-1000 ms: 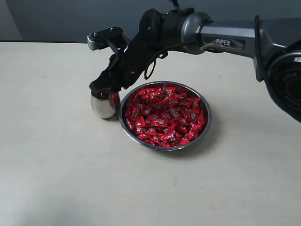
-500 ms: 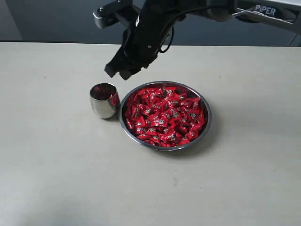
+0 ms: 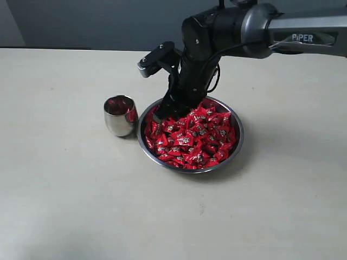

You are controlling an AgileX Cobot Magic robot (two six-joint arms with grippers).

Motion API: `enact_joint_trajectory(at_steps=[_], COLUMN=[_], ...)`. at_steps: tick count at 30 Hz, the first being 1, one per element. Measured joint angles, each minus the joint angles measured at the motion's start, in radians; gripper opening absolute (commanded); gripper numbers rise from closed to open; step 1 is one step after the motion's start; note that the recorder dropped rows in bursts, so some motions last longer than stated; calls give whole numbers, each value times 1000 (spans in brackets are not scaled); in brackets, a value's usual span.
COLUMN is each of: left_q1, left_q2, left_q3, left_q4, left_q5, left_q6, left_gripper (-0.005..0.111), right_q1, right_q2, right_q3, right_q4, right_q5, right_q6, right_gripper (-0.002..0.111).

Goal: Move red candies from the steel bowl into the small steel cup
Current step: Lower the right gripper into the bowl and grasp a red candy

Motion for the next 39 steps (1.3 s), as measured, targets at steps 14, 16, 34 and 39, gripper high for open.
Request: enact_joint_trajectory(at_steps=[14,16,34,39], left_q1=[0,0,0,0], left_q2=[0,0,0,0], left_q3=[0,0,0,0], left_q4=[0,0,0,0], left_q5=[0,0,0,0], left_q6=[0,0,0,0], left_gripper=[0,0,0,0], right_q1=[0,0,0,0], right_q2=[105,105,123,123], right_q3=[2,2,2,2], right_q4=[-79,-79,-77,-77], right_q5=[-95,-112,-131,-131], right_q6=[18,20,26,26], right_gripper=[36,36,6,-1])
